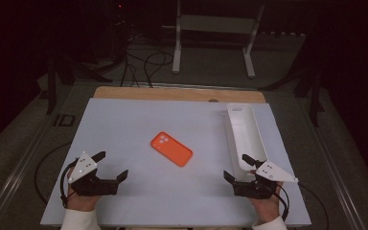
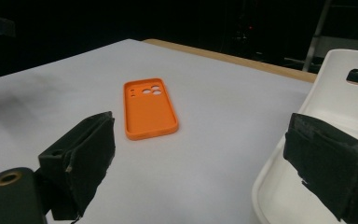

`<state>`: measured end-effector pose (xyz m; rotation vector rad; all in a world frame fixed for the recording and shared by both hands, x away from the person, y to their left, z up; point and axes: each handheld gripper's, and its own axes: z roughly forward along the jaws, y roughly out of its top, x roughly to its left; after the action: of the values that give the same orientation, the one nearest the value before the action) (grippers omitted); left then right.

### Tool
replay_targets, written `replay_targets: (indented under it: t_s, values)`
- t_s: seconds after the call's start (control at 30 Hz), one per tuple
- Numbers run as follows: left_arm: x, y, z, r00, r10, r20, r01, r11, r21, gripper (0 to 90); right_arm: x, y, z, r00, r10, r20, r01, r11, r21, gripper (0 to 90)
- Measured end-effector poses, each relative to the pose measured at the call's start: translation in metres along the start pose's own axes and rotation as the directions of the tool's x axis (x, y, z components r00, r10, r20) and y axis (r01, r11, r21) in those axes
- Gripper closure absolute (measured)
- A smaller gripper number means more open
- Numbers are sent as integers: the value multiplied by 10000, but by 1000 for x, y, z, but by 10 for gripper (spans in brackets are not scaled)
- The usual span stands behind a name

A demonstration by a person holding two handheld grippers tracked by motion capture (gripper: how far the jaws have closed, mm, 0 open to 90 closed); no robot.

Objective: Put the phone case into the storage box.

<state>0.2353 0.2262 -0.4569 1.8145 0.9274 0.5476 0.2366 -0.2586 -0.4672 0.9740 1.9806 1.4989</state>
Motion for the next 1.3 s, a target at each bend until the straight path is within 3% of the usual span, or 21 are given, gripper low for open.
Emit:
replay_targets:
  t_s: [0.37, 0.57, 0.9, 1.3]
  values:
    - [-7, 13, 15, 9996, 213, 167, -215, 9997, 133, 0, -1, 0, -1, 10000, -3, 61, 3, 10000, -34, 88]
    - [-7, 19, 21, 9995, 123, 280, -122, 9999, -29, 0, -1, 0, 0, 10000, 40, 89, -40, 10000, -4, 88]
    - [-13, 28, 39, 9983, 294, 498, -302, 9994, 141, 0, -2, 0, 0, 9999, 67, 82, -67, 10000, -3, 89]
    - [-17, 36, 58, 9975, 216, 669, -230, 9995, 195, 3, -1, 0, 0, 9999, 87, 69, -88, 9999, 49, 89]
